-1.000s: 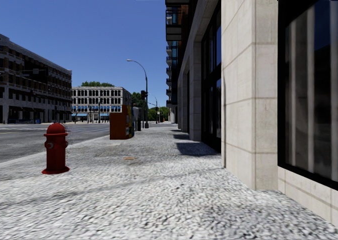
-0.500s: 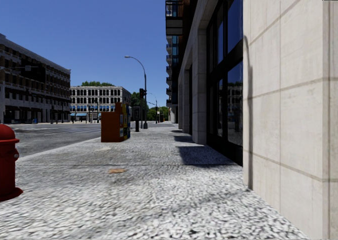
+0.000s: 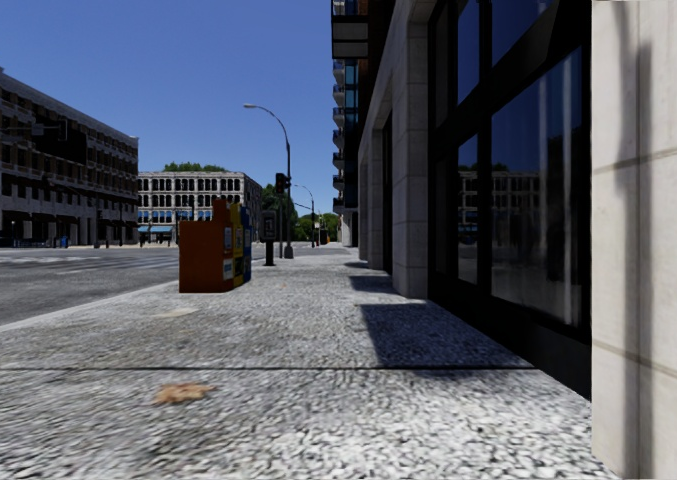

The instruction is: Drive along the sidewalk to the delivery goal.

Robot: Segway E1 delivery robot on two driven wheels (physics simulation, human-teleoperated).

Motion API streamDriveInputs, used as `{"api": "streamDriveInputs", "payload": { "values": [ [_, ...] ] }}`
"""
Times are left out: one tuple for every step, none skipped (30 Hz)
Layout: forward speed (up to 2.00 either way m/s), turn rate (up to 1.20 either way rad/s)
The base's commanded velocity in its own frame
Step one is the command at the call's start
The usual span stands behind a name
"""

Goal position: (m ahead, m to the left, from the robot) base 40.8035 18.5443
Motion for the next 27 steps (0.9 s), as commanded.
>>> {"api": "streamDriveInputs", "payload": {
  "values": [
    [2.00,0.14],
    [2.00,0.24],
    [2.00,0.24],
    [2.00,0.27],
    [2.00,0.19],
    [2.00,0.01],
    [2.00,0.01],
    [2.00,0.00],
    [2.00,0.00],
    [2.00,0.00],
    [2.00,0.00],
    [2.00,0.00],
    [2.00,0.00],
    [2.00,0.00],
    [2.00,0.00],
    [2.00,0.00],
    [2.00,0.00],
    [2.00,0.00],
    [2.00,0.00],
    [2.00,0.00],
    [2.00,0.00],
    [2.00,0.00],
    [2.00,0.00],
    [2.00,0.00],
    [2.00,0.00],
    [2.00,0.00],
    [2.00,0.00]
  ]
}}
